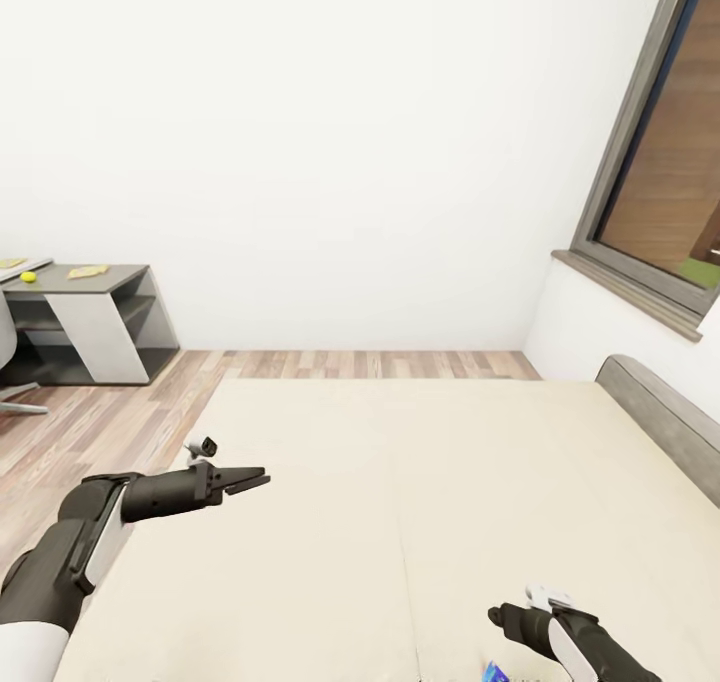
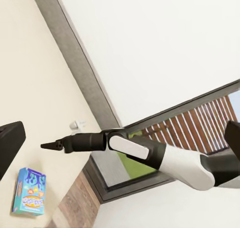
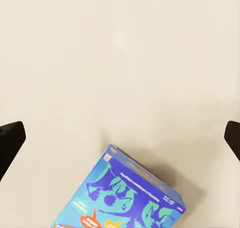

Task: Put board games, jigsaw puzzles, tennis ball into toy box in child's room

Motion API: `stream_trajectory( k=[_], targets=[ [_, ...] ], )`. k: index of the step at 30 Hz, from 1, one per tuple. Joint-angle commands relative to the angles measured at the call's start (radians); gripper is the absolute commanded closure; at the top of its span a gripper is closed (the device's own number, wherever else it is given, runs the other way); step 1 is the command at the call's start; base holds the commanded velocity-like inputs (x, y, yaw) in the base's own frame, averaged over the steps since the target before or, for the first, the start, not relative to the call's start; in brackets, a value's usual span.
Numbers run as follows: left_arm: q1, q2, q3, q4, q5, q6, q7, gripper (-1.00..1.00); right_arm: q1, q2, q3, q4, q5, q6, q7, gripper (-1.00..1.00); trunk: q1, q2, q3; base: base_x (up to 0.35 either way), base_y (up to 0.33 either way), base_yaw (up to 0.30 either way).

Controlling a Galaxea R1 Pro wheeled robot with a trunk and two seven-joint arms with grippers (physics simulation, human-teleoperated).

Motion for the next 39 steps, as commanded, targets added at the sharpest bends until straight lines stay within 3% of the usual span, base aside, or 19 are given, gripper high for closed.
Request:
stream_trajectory(
  k=[1, 4, 8, 28, 39],
  targets=[
    [0.0, 0.004, 0.003, -0.001, -0.001, 0.01, -0.003, -1.0, -0.002, -0.001, 0.004, -0.002, -0.001, 0.004, 0.001, -1.0, 0.0, -0.001, -0.003, 0.0, 0.0, 0.0],
    [0.002, 0.026, 0.018, -0.001, 0.0, 0.008, -0.005, -1.0, -0.008, -0.002, 0.003, -0.003, -0.001, 0.005, 0.001, -1.0, 0.0, -0.001, -0.008, 0.0, 0.0, 0.0],
    [0.003, 0.036, 0.025, -0.009, -0.001, 0.007, -0.004, -1.0, -0.017, -0.003, 0.004, -0.004, 0.0, 0.005, 0.002, -1.0, 0.0, -0.001, -0.014, 0.0, 0.0, 0.0],
    [0.003, 0.041, 0.031, -0.011, -0.003, 0.008, -0.005, -1.0, -0.025, -0.004, 0.005, -0.003, -0.001, 0.007, 0.002, -1.0, 0.0, -0.001, -0.047, 0.0, 0.0, 0.0],
    [0.004, 0.04, 0.029, -0.011, -0.001, 0.008, -0.005, -1.0, -0.071, -0.001, 0.006, 0.005, -0.003, 0.009, 0.011, -1.0, 0.0, -0.001, -0.066, 0.0, 0.0, 0.0]
  ],
)
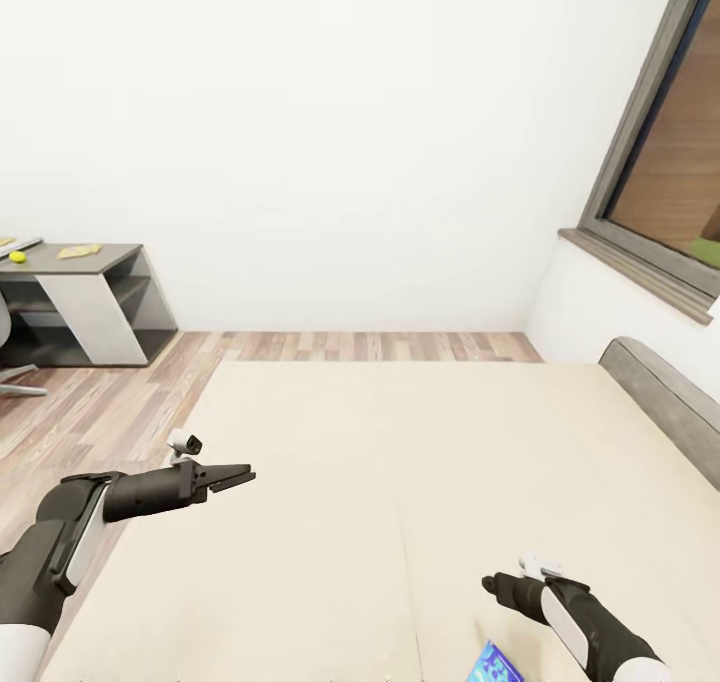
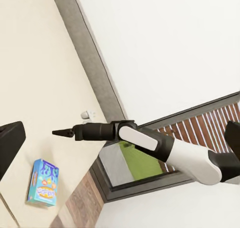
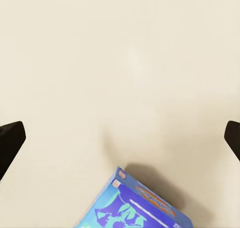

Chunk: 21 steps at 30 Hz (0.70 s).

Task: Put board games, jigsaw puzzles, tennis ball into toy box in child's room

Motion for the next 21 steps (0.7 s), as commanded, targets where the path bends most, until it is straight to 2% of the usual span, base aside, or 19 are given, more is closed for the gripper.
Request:
stream_trajectory(
  k=[1, 4, 9, 16, 21],
  targets=[
    [0.0, 0.0, 0.0, 0.0, 0.0, 0.011, -0.003, -1.0, -0.002, -0.001, 0.004, -0.001, -0.001, 0.004, 0.003, -1.0, 0.0, -0.001, -0.003, 0.0, 0.0, 0.0],
    [0.0, 0.001, 0.001, 0.0, 0.0, 0.011, -0.004, -1.0, -0.006, -0.004, 0.004, -0.001, -0.001, 0.006, 0.014, -1.0, 0.0, -0.001, -0.008, 0.0, 0.0, 0.0],
    [0.0, 0.001, 0.001, 0.0, 0.0, 0.011, -0.004, -1.0, -0.013, -0.009, 0.002, -0.001, -0.002, 0.038, 0.072, -1.0, 0.0, -0.001, -0.016, 0.0, 0.0, 0.0],
    [-0.001, 0.0, -0.002, 0.0, 0.001, 0.011, -0.004, -1.0, -0.017, -0.052, -0.003, 0.0, -0.007, 0.072, 0.128, -1.0, 0.0, -0.001, -0.027, 0.0, 0.0, 0.0],
    [-0.001, 0.0, -0.002, 0.0, 0.001, 0.011, -0.003, -1.0, -0.017, -0.065, -0.005, 0.001, -0.01, 0.076, 0.135, -1.0, 0.0, -0.001, -0.036, 0.0, 0.0, 0.0]
  ],
)
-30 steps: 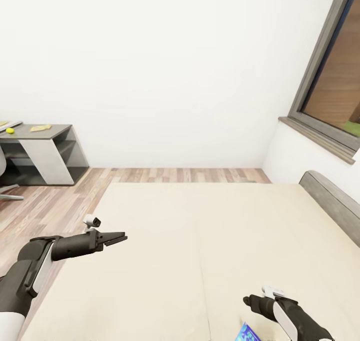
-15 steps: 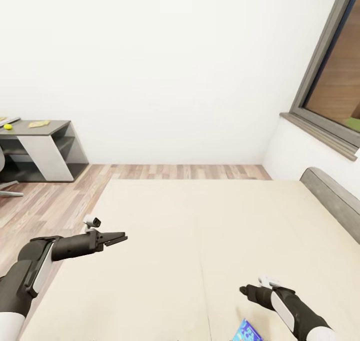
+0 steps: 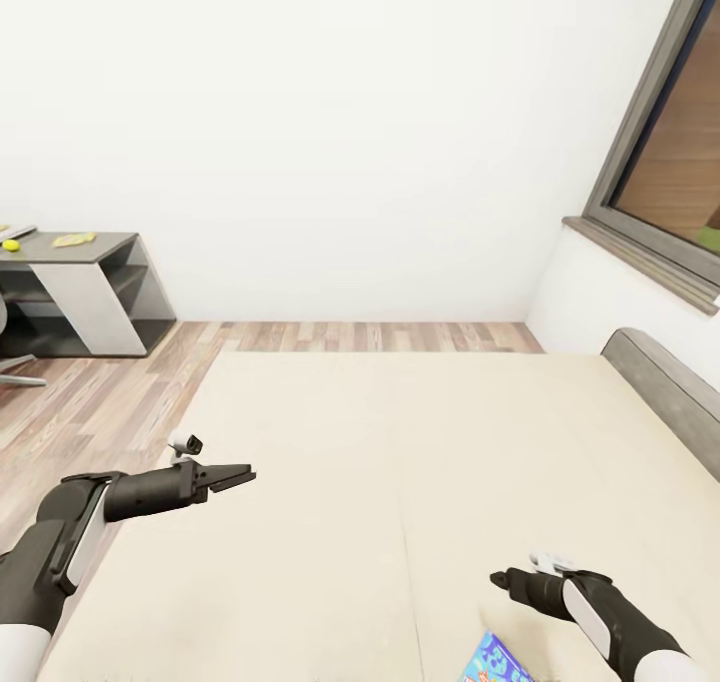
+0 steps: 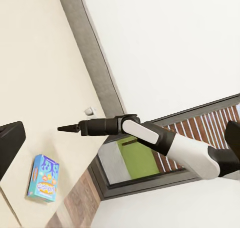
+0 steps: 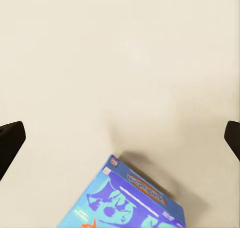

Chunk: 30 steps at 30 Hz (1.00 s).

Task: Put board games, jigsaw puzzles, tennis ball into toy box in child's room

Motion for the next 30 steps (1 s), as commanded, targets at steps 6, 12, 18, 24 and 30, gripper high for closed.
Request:
stream_trajectory(
  k=[6, 12, 18, 24, 30],
  targets=[
    [0.0, 0.0, -0.001, 0.0, 0.0, 0.011, -0.003, -1.0, -0.001, -0.005, 0.004, -0.001, -0.003, 0.005, 0.003, -1.0, 0.0, -0.001, -0.011, 0.0, 0.0, 0.0],
    [0.0, 0.0, -0.001, 0.0, 0.0, 0.011, -0.003, -1.0, -0.001, -0.007, 0.004, 0.0, -0.005, 0.006, 0.004, -1.0, 0.0, -0.001, -0.021, 0.0, 0.0, 0.0],
    [0.0, 0.0, -0.001, 0.0, 0.0, 0.011, -0.003, -1.0, -0.001, -0.007, 0.003, 0.0, -0.005, 0.007, 0.009, -1.0, 0.0, -0.001, -0.031, 0.0, 0.0, 0.0],
    [0.0, 0.0, -0.001, 0.0, 0.0, 0.011, -0.003, -1.0, -0.001, -0.007, 0.002, 0.0, -0.001, 0.021, 0.017, -1.0, 0.0, -0.001, -0.041, 0.0, 0.0, 0.0],
    [0.0, 0.0, -0.001, 0.0, 0.0, 0.012, -0.003, -1.0, -0.001, -0.007, 0.002, 0.0, 0.004, 0.084, 0.026, -1.0, 0.0, -0.001, -0.051, 0.0, 0.0, 0.0]
  ],
)
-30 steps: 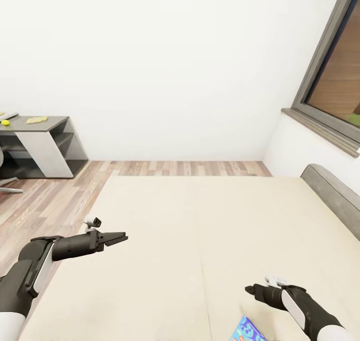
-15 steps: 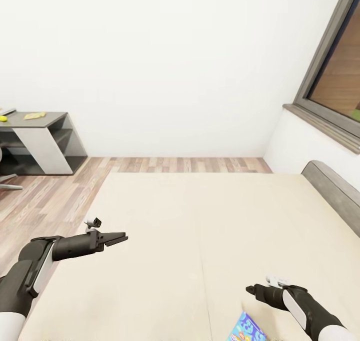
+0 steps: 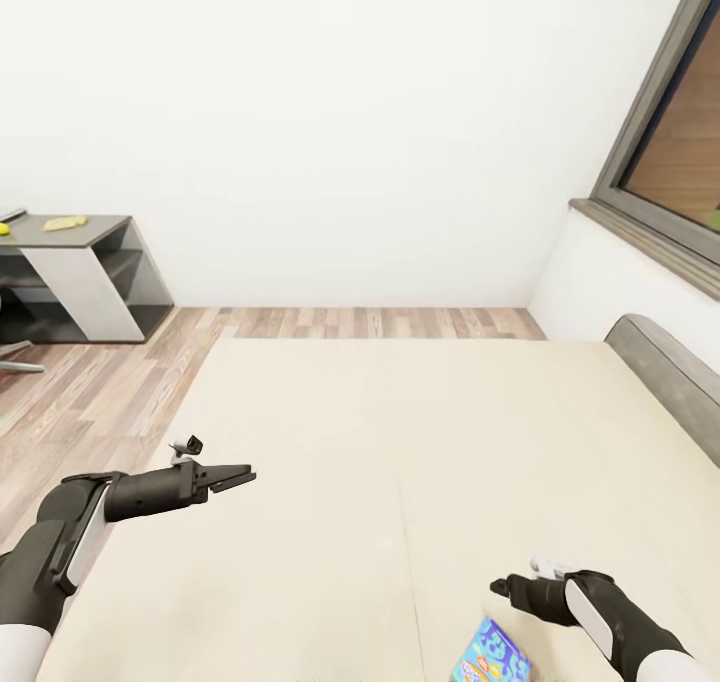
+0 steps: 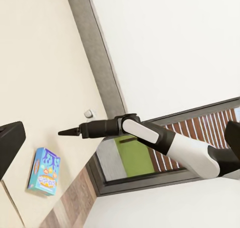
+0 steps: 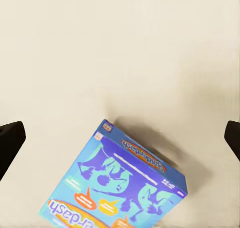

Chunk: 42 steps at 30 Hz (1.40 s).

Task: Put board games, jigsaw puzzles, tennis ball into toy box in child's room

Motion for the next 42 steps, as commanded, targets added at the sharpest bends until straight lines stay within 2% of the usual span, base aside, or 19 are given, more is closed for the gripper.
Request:
stream_trajectory(
  k=[1, 22, 42],
  targets=[
    [0.0, 0.0, 0.0, 0.0, 0.0, 0.01, -0.003, -1.0, 0.0, -0.001, 0.004, -0.001, 0.0, 0.009, 0.003, -1.0, 0.0, -0.001, -0.003, 0.0, 0.0, 0.0],
    [0.0, 0.0, -0.001, 0.0, 0.0, 0.011, -0.003, -1.0, -0.013, -0.018, 0.004, -0.003, 0.003, 0.076, 0.062, -1.0, 0.0, -0.001, -0.037, 0.0, 0.0, 0.0],
    [0.0, 0.0, -0.001, 0.001, -0.001, 0.01, -0.002, -1.0, -0.016, -0.019, 0.004, -0.005, 0.002, 0.118, 0.07, -1.0, 0.0, -0.001, -0.07, 0.0, 0.0, 0.0]
  ],
)
